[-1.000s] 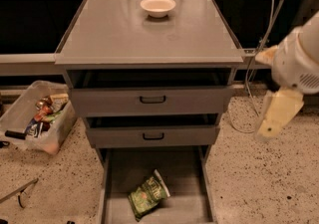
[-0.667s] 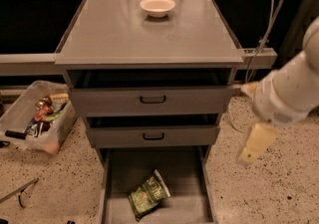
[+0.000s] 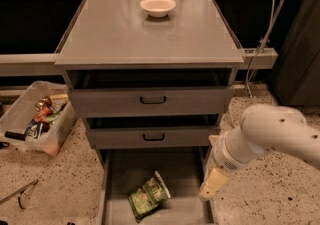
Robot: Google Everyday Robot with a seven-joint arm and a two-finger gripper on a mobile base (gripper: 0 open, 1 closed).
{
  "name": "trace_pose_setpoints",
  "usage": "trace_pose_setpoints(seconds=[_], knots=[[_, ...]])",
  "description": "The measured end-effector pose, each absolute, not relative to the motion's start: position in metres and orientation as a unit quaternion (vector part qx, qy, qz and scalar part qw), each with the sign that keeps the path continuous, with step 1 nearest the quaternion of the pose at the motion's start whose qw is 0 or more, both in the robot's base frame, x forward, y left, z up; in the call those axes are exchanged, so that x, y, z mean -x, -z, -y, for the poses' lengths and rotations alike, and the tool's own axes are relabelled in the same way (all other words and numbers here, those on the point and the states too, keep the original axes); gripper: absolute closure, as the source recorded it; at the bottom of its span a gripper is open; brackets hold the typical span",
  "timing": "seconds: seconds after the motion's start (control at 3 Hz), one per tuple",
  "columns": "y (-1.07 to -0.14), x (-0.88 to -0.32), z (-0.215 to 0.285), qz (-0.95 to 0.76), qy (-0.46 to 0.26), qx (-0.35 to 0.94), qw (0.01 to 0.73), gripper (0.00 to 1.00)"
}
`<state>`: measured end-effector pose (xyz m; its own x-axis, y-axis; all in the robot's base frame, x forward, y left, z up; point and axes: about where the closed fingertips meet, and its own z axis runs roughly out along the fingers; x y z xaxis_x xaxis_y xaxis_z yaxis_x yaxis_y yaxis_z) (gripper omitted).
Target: Pick green jalapeno chip bag from bottom drawer and place on counter
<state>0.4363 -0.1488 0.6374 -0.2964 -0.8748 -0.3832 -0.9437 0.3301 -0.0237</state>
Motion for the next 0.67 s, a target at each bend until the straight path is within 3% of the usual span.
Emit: trace_pose_setpoints(seconds=[0.67], knots=[[-0.6306,-0.4533,0.1453,-0.8,-0.097,0.558,0.196,0.0]])
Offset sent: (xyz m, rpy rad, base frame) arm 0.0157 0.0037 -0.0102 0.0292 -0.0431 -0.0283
